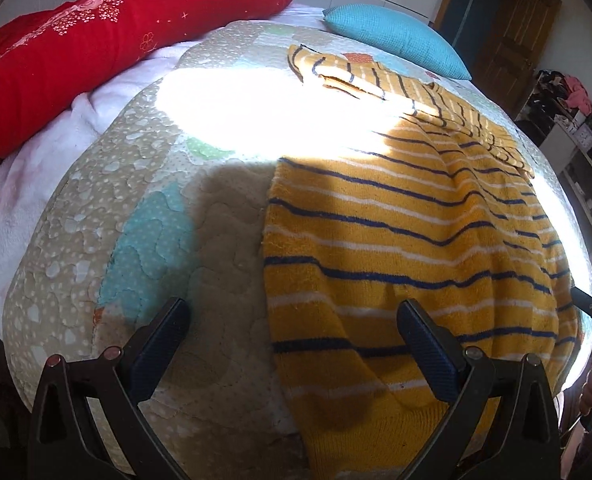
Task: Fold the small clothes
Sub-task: 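Grasp the sweater hem with both tools, then lift the hem with both tools and fold it toward the collar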
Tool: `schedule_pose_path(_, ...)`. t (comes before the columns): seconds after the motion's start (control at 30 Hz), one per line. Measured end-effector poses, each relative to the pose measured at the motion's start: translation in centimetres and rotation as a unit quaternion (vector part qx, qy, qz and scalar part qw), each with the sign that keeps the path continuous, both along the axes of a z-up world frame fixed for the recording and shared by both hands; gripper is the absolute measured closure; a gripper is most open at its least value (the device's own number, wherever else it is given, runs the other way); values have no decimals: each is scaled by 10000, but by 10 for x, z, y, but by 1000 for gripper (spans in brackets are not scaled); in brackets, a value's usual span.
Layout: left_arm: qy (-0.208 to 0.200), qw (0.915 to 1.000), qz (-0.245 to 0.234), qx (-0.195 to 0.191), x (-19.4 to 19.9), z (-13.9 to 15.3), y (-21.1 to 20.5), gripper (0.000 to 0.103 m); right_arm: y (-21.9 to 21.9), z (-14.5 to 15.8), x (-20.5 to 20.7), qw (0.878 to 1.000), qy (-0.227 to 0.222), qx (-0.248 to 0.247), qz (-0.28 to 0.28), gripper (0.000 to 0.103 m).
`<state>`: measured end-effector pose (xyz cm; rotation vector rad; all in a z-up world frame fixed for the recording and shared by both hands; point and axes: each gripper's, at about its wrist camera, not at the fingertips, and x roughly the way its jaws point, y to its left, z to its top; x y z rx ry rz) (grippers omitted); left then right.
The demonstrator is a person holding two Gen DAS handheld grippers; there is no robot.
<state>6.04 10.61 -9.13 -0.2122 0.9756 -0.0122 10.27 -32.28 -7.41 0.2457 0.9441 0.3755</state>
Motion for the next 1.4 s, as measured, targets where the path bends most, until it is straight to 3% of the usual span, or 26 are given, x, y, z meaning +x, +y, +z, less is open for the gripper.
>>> schedule_pose_path(0.1, -115, 9987, -185, -457, -4, 1, -3, 0, 12, -9, 2, 9967, 176, 746, 286, 25)
schedule_pose_path(0.23, -183, 9926, -468, -1109, -5, 3, -10, 0, 31, -12, -4, 9937, 79, 1024, 443, 25)
schedule_pose_path(0.4, -116, 9874, -788, -1370, -5, 3, -30, 6, 42, -18, -23, 9865, 115, 1545, 536, 26)
schedule_pose_path(0.47, -89, 9879, -842, -1303, -6, 2, -36, 19, 48, -17, -32, 9881, 54, 1442, 532, 27)
schedule_pose_path(0.53, 25, 9908, -747, -1132, -6, 1, -41, 59, 53, -17, -36, 9902, 35, 1322, 454, 38)
schedule_pose_path(0.57, 83, 9924, -644, -1049, -5, 0, -40, 68, 55, -18, -36, 9913, 48, 1260, 386, 46)
schedule_pose_path(0.6, 148, 9929, -543, -1043, -2, 0, -38, 84, 55, -19, -33, 9923, 100, 1198, 295, 64)
schedule_pose_path(0.63, 238, 9929, -438, -1079, 1, -1, -33, 90, 55, -21, -30, 9930, 178, 1155, 190, 84)
schedule_pose_path(0.7, 362, 9902, -315, -1313, 5, 0, -26, 92, 47, -25, -20, 9900, 332, 1368, 107, 92)
schedule_pose_path(0.8, 274, 9930, -278, -1114, -2, 11, -28, 93, 34, -24, -15, 9822, 484, 1810, 104, 93)
schedule_pose_path(0.97, -9, 9948, -356, -956, -39, 39, -31, 96, 8, -7, -40, 9747, 443, 2180, 228, 94)
schedule_pose_path(1.07, -78, 9930, -453, -1093, -68, 50, -32, 96, -8, 1, -62, 9713, 423, 2328, 257, 94)
schedule_pose_path(1.23, 134, 9935, -454, -1039, -96, 31, -39, 96, -13, -13, -92, 9739, 661, 2159, 249, 94)
schedule_pose_path(1.4, 253, 9918, -374, -1197, -85, 22, -30, 96, -10, -21, -81, 9724, 719, 2216, 133, 93)
